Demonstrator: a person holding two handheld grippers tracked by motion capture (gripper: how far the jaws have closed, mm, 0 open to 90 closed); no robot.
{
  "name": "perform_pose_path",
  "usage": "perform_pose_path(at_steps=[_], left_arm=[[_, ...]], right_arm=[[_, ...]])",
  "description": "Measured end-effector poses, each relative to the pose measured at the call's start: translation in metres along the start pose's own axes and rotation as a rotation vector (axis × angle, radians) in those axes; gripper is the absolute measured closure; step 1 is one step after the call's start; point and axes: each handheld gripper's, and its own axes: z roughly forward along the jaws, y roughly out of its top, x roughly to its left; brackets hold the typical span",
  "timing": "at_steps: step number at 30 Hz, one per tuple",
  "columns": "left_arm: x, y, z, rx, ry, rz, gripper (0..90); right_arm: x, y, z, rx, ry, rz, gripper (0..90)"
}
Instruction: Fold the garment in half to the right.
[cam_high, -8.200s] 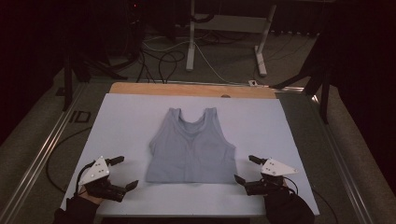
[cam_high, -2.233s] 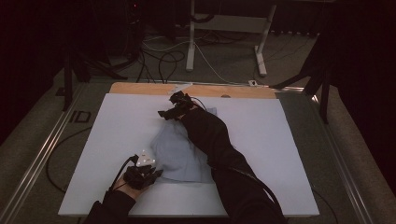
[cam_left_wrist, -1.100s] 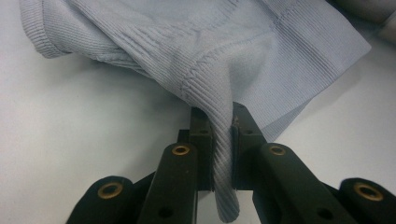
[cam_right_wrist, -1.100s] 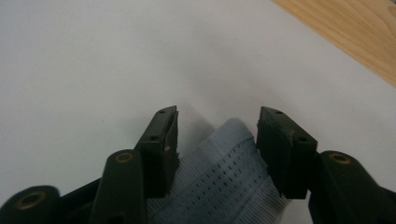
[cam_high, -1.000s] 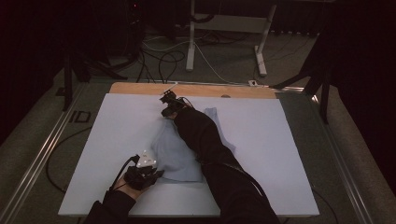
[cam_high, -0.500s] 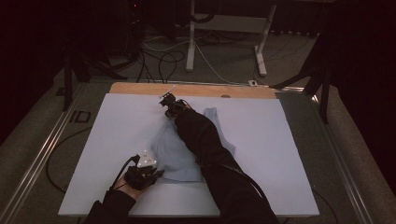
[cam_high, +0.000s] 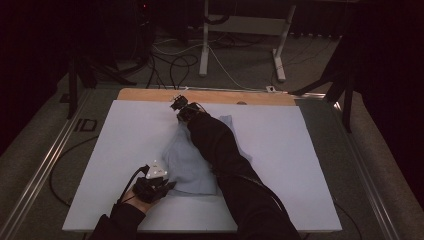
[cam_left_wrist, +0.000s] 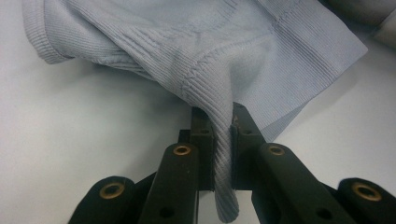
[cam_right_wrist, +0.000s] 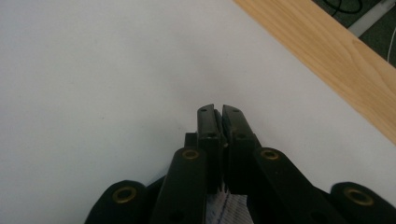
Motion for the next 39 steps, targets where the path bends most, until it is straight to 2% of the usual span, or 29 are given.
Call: perform_pose_path(at_steps=[5,9,14,19,28,33,39], left_arm=[[0.000,0.002,-0.001,-0.015,-0.002,0.002,84.0],[-0.002,0.005,-0.002,-0.012,0.004,0.023,84.0],[-0.005,0.010,-0.005,-0.027,-0.019,0.052,84.0],[-0.004,0.014,-0.006,-0.024,-0.030,0.041,84.0],[-0.015,0.029,-0.013,-0.021,-0.025,0.103,84.0],[-0.024,0.040,-0.014,-0.025,-0.034,0.141,84.0],[-0.030,0.049,-0.014,-0.025,-0.041,0.175,84.0]], right_arm=[[-0.002,0.003,-0.010,-0.013,0.009,-0.001,87.9],[-0.004,0.004,-0.016,-0.028,0.020,0.000,87.9],[-0.004,0.006,-0.023,-0.038,0.018,-0.019,87.9],[-0.007,0.008,-0.033,-0.057,0.024,-0.025,87.8],[-0.018,0.004,-0.051,-0.092,0.047,-0.017,87.8],[-0.023,0.001,-0.062,-0.111,0.048,-0.027,87.8],[-0.029,-0.001,-0.073,-0.140,0.055,-0.014,87.8]])
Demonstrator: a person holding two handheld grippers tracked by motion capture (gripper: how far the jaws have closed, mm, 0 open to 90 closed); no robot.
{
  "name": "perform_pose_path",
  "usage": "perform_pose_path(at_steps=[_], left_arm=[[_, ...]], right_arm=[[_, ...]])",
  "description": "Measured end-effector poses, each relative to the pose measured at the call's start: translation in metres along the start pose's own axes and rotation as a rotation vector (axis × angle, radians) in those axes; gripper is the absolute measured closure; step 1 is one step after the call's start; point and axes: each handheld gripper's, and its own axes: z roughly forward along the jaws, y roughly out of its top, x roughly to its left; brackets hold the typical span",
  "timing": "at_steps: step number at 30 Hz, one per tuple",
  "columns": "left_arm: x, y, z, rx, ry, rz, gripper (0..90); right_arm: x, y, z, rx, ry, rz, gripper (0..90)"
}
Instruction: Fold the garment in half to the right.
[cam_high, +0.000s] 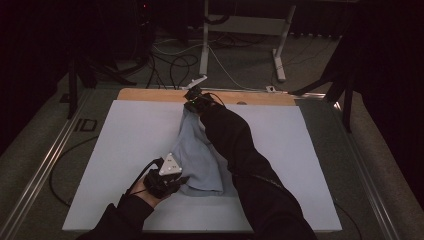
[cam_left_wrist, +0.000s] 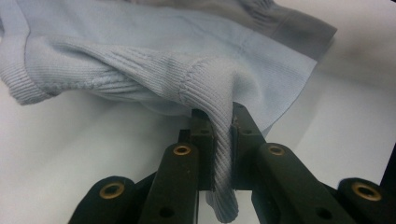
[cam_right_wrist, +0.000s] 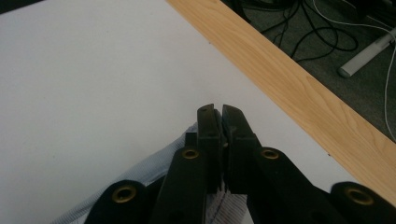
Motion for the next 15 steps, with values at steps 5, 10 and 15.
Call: perform_pose_path(at_steps=[5,10,15], left_arm=[[-0.005,0.011,0.003,0.001,-0.009,0.025,84.0],[-0.009,0.018,0.007,0.005,-0.023,0.049,84.0],[-0.013,0.025,0.011,0.007,-0.035,0.067,84.0]], right_arm=[[-0.006,-0.002,-0.011,-0.023,-0.005,0.005,87.7],[-0.014,-0.007,-0.023,-0.046,-0.003,0.015,87.7],[-0.022,-0.014,-0.032,-0.060,-0.013,0.029,87.7]])
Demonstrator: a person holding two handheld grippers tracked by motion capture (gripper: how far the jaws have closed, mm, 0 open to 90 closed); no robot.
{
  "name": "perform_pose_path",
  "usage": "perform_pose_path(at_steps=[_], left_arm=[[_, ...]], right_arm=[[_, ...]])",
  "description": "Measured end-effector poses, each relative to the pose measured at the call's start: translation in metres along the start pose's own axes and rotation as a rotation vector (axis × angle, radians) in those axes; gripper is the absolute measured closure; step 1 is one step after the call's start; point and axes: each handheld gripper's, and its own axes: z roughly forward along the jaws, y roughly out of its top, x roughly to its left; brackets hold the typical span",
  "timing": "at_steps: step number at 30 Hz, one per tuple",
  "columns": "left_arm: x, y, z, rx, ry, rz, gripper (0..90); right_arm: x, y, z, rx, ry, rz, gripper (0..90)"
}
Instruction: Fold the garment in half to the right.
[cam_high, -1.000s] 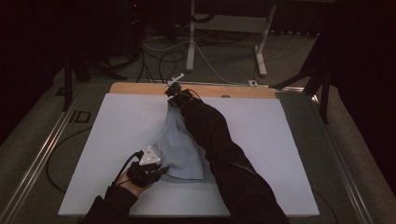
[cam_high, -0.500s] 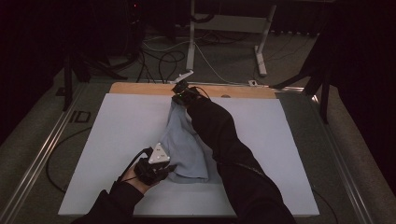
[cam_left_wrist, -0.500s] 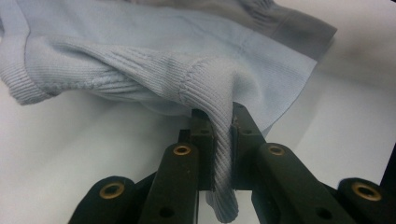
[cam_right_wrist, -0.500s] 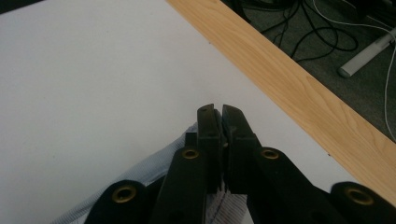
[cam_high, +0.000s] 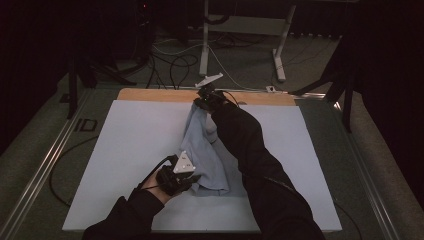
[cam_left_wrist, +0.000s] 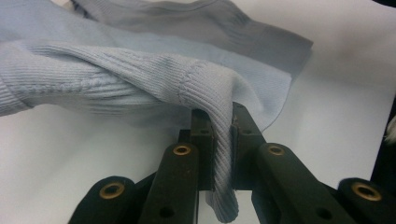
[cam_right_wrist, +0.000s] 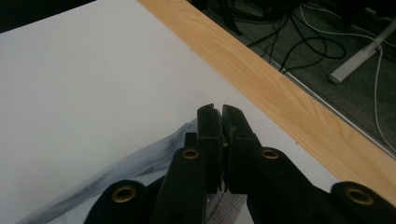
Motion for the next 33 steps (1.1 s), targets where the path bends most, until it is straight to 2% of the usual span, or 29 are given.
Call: perform_pose_path(at_steps=[3,4,7,12,19,27,33], left_arm=[[-0.004,0.005,0.003,0.000,-0.010,0.022,84.0],[-0.005,0.006,0.005,0.000,-0.013,0.025,84.0],[-0.009,0.011,0.008,0.004,-0.024,0.042,84.0],[-0.012,0.017,0.015,0.013,-0.033,0.057,84.0],[-0.018,0.030,0.029,0.029,-0.049,0.098,84.0],[-0.025,0.041,0.042,0.040,-0.064,0.123,84.0],[-0.031,0.049,0.058,0.070,-0.076,0.147,83.9]], right_arm=[[-0.004,-0.003,-0.003,0.000,-0.004,-0.004,87.7],[-0.007,-0.006,-0.007,-0.010,-0.004,0.017,87.7],[-0.012,-0.010,-0.011,-0.018,-0.004,0.031,87.7],[-0.019,-0.016,-0.017,-0.028,-0.008,0.034,87.7],[-0.036,-0.032,-0.027,-0.029,-0.020,0.070,87.7],[-0.050,-0.044,-0.028,-0.031,-0.022,0.093,87.6],[-0.057,-0.053,-0.024,-0.022,-0.020,0.110,87.6]])
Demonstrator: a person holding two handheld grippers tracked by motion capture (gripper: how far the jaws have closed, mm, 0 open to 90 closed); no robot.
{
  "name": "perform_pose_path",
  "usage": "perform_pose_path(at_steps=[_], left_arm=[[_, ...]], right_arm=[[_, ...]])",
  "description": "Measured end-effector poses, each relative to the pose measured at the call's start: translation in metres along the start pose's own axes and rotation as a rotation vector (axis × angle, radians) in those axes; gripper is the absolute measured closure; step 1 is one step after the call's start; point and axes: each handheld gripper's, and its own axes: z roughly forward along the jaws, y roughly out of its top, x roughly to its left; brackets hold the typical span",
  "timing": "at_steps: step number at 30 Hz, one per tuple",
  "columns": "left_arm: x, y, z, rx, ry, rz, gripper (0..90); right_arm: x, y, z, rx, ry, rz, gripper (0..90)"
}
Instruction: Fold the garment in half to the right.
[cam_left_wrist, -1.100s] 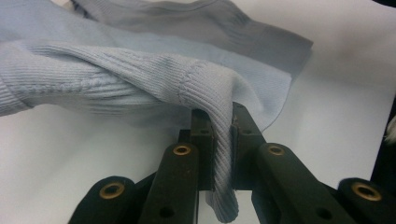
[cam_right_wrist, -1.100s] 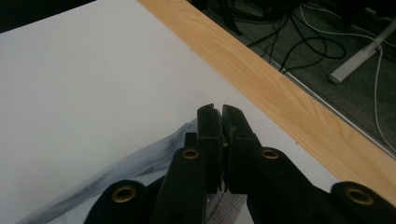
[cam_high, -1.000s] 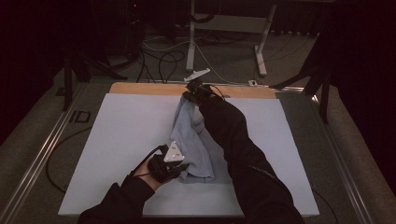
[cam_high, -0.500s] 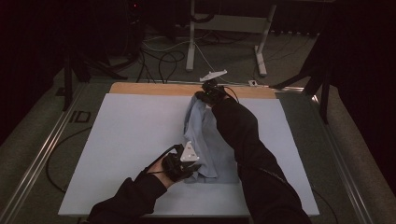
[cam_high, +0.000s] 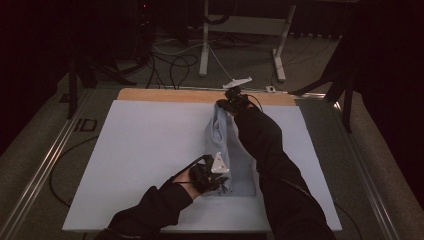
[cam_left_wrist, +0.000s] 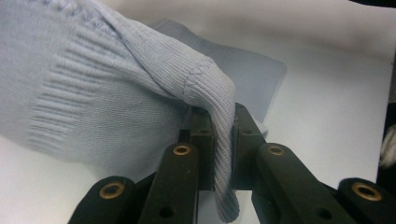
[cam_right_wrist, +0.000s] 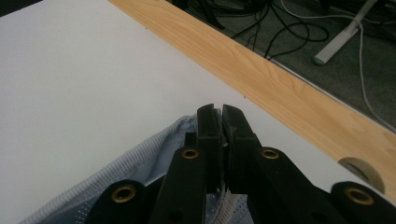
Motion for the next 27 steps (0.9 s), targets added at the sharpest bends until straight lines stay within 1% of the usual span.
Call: perform_pose_path(at_steps=[1,2,3,5,7,8,9,10,11,12,13,17,18,20,23,24,25,26,27], left_arm=[[-0.001,0.001,0.003,0.004,-0.001,0.007,83.9],[-0.001,0.004,0.009,0.014,-0.006,0.012,83.9],[-0.001,0.004,0.009,0.014,-0.006,0.012,83.9],[-0.002,0.007,0.016,0.029,-0.008,0.018,83.9],[-0.004,0.008,0.025,0.039,-0.007,0.021,83.9],[-0.004,0.008,0.025,0.039,-0.007,0.021,83.9],[-0.004,0.008,0.029,0.045,-0.007,0.021,83.8],[-0.004,0.008,0.029,0.045,-0.007,0.021,83.8],[-0.004,0.008,0.034,0.047,-0.007,0.019,83.8],[-0.004,0.008,0.034,0.047,-0.007,0.019,83.8],[-0.004,0.008,0.036,0.049,-0.007,0.018,83.8],[-0.003,0.009,0.046,0.059,-0.010,0.013,83.8],[-0.003,0.010,0.047,0.063,-0.009,0.016,83.8],[-0.002,0.010,0.051,0.062,-0.010,0.007,83.7],[-0.002,0.011,0.054,0.068,-0.013,0.006,83.6],[-0.001,0.012,0.056,0.070,-0.022,0.001,83.5],[-0.001,0.012,0.056,0.070,-0.022,0.001,83.4],[-0.001,0.013,0.057,0.069,-0.030,-0.005,83.4],[-0.001,0.013,0.057,0.069,-0.030,-0.005,83.2]], right_arm=[[-0.002,-0.002,0.001,0.003,-0.001,0.007,87.6],[-0.004,-0.004,0.002,0.003,0.002,0.013,87.5],[-0.005,-0.006,0.003,0.005,0.002,0.015,87.5],[-0.007,-0.008,0.005,0.006,0.011,0.027,87.5],[-0.009,-0.010,0.007,0.012,0.012,0.026,87.4],[-0.009,-0.011,0.008,0.011,0.022,0.031,87.4],[-0.010,-0.012,0.009,0.009,0.026,0.030,87.4],[-0.010,-0.012,0.009,0.009,0.026,0.030,87.4],[-0.012,-0.015,0.012,0.018,0.035,0.037,87.4],[-0.013,-0.016,0.013,0.023,0.035,0.032,87.3],[-0.013,-0.016,0.014,0.025,0.034,0.036,87.3],[-0.015,-0.019,0.018,0.021,0.056,0.044,87.1],[-0.016,-0.020,0.021,0.028,0.056,0.047,87.0],[-0.018,-0.023,0.024,0.032,0.063,0.046,86.8],[-0.020,-0.028,0.029,0.036,0.067,0.056,85.8],[-0.021,-0.031,0.031,0.042,0.051,0.054,82.6],[-0.021,-0.031,0.031,0.042,0.051,0.054,82.6],[-0.023,-0.034,0.030,0.041,0.033,0.069,70.5],[-0.023,-0.034,0.030,0.041,0.033,0.069,70.5]])
